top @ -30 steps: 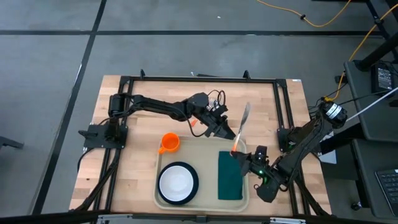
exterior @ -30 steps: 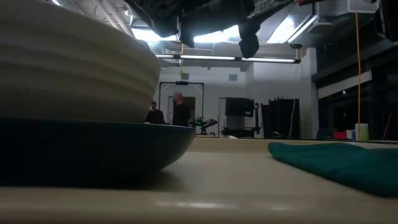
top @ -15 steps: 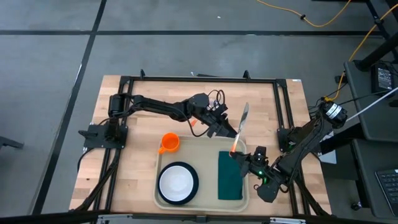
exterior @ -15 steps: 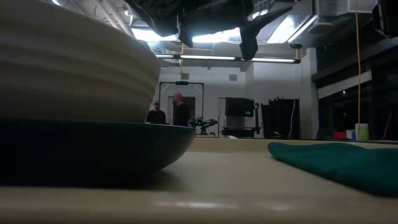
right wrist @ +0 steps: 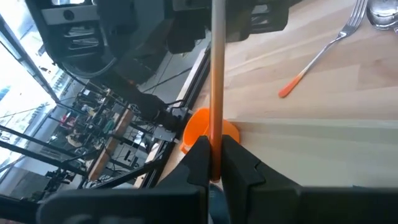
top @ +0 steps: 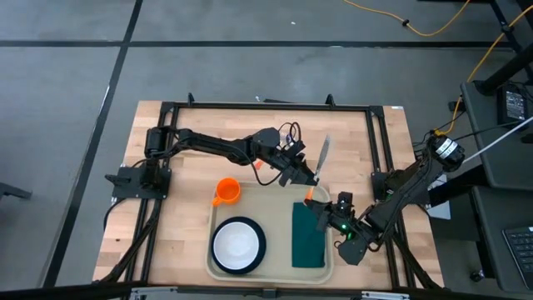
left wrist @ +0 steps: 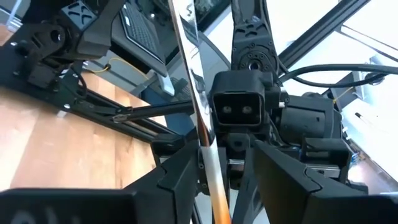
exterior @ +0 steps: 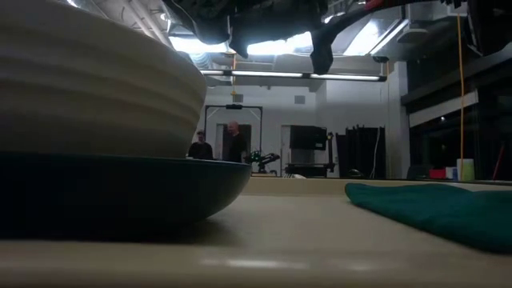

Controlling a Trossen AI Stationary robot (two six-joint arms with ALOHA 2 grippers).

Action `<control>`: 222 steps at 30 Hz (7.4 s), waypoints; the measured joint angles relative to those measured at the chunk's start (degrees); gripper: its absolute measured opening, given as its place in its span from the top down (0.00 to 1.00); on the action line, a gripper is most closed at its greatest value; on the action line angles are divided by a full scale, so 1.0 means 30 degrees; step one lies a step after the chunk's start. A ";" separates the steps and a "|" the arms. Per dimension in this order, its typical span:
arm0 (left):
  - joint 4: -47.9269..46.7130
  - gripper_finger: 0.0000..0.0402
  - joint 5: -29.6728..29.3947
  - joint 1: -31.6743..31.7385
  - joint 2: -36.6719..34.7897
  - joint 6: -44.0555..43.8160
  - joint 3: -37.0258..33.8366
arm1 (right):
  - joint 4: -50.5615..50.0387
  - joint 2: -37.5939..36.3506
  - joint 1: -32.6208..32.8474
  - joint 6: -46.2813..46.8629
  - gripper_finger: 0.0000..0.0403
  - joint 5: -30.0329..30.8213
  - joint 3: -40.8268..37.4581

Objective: Set up tray
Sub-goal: Put the orange knife on the green napkin

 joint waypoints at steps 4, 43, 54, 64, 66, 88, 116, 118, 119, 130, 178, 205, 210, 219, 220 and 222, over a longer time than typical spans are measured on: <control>0.0051 0.70 -0.0028 -0.0010 0.0000 -0.0012 0.0000 | 0.0009 0.0000 0.0015 -0.0008 0.95 -0.0002 0.0000; 0.0564 0.98 0.0513 0.0187 -0.0117 -0.0012 0.0058 | 0.2362 -0.2200 0.0138 -0.5559 0.85 -0.2594 -0.0073; 0.0430 0.98 0.0664 0.0254 -0.0094 0.0233 0.0051 | 0.1380 -0.3146 -0.0101 -0.5434 0.85 -0.2609 -0.0073; -0.0055 0.98 0.0710 0.1011 0.0012 0.0459 -0.0027 | -0.3011 -0.5256 -0.1160 -0.5435 0.85 -0.7853 -0.0017; -0.0451 0.98 0.0237 0.1420 0.0127 0.0810 -0.0074 | -0.3830 -0.5948 -0.1330 -0.5711 0.85 -0.9404 0.0131; -0.0913 0.98 -0.0266 0.3354 -0.0328 0.2832 0.1835 | -1.0308 -1.0994 -0.6540 -1.2855 0.85 -1.3628 0.0015; -0.4764 0.98 -0.9270 0.0656 -0.0401 0.4988 0.4000 | -0.1736 -1.6991 -1.6859 -2.0959 0.85 -2.7013 -0.5388; -0.4860 0.98 -0.9301 0.0590 -0.0393 0.4979 0.4000 | -0.1170 -1.7098 -1.6859 -2.1071 0.85 -2.6995 -0.5507; -0.4888 0.98 -0.9335 0.0546 -0.0393 0.4972 0.4000 | -0.1099 -1.7107 -1.6859 -2.1273 0.85 -2.7002 -0.5542; -0.5235 0.98 -0.9369 0.0420 -0.0393 0.4746 0.3981 | -0.0750 -1.6577 -1.6855 -2.1936 0.85 -2.6441 -0.5544; -0.4869 0.98 -0.8642 0.1151 -0.0372 0.4391 0.4005 | 0.0612 -1.5773 -1.7940 -2.1943 0.80 -2.6850 -0.5324; -0.4483 0.98 -0.8476 0.1270 -0.0386 0.4578 0.4022 | -0.0332 -1.5473 -1.7937 -2.1646 0.65 -2.4948 -0.4262; -0.4490 0.98 -0.8604 0.1279 -0.0386 0.4576 0.4014 | 0.0462 -1.4585 -1.7937 -2.1950 0.66 -2.5012 -0.4262; -0.4481 0.98 -0.8372 0.1294 -0.0381 0.4411 0.4007 | 0.0765 -1.4218 -1.7937 -2.2015 0.94 -2.6012 -0.4262; -0.4435 0.98 -0.8329 0.1308 -0.0386 0.4411 0.4007 | 0.0727 -1.4235 -1.7930 -2.2061 0.94 -2.6045 -0.4224; -0.4372 0.98 -0.8268 0.1347 -0.0388 0.4401 0.4007 | 0.0703 -1.4288 -1.7930 -2.2048 0.92 -2.6037 -0.4126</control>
